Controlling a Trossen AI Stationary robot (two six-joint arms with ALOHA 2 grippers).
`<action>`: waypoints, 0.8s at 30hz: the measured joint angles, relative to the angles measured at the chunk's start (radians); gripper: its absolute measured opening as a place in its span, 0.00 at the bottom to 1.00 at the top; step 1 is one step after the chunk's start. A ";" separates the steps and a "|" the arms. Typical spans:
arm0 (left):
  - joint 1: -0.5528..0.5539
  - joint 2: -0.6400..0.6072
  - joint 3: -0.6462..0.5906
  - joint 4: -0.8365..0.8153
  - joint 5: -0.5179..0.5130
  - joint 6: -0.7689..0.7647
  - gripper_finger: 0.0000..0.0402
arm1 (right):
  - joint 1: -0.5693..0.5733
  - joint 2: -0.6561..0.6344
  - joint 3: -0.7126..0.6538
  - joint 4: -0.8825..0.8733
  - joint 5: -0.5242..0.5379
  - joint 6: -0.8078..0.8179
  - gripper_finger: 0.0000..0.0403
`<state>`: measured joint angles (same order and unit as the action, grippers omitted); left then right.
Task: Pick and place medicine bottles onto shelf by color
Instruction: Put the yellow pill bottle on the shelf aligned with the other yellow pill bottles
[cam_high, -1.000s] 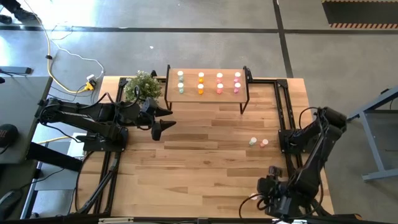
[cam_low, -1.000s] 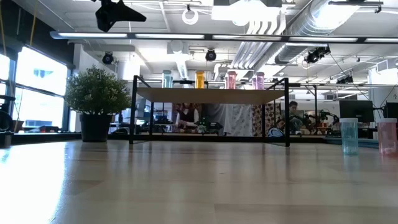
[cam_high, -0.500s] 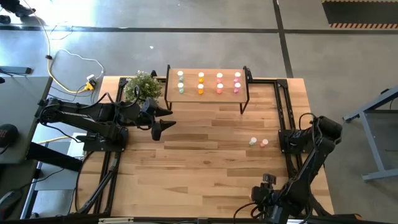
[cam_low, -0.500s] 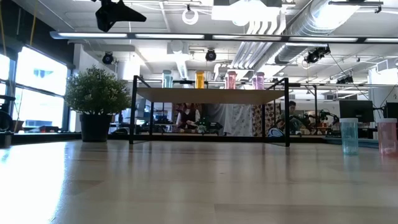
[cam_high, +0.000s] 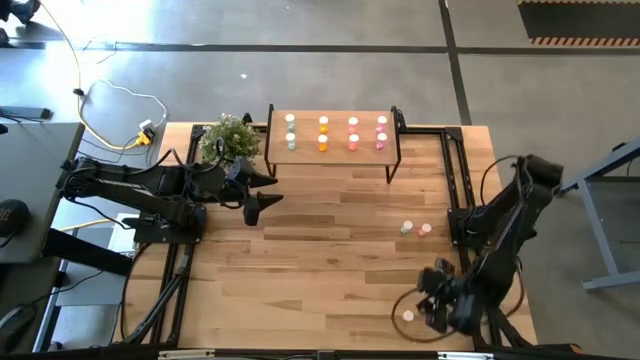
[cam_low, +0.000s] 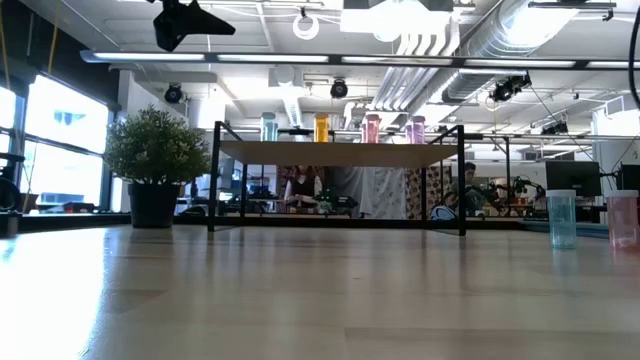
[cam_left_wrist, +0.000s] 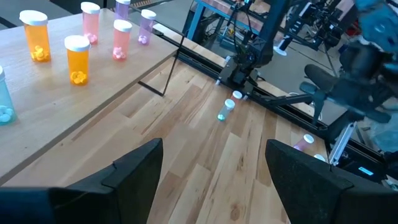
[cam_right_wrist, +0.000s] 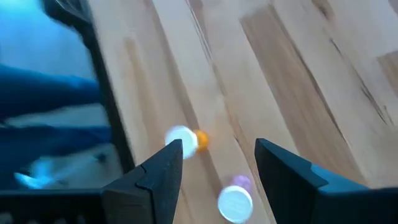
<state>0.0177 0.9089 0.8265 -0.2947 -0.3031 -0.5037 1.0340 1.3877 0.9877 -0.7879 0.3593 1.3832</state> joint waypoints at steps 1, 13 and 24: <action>0.000 0.000 0.000 0.000 0.000 0.000 0.69 | -0.002 -0.037 -0.025 0.027 0.013 0.005 0.48; 0.001 0.000 0.000 0.000 -0.023 -0.002 0.69 | -0.083 -0.221 -0.086 0.049 -0.045 -0.057 0.48; 0.001 0.000 0.000 0.000 -0.026 0.001 0.69 | -0.077 -0.064 -0.086 0.243 -0.102 -0.245 0.48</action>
<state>0.0185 0.9092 0.8265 -0.2951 -0.3290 -0.5032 0.9573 1.3240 0.9012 -0.5445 0.2570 1.1386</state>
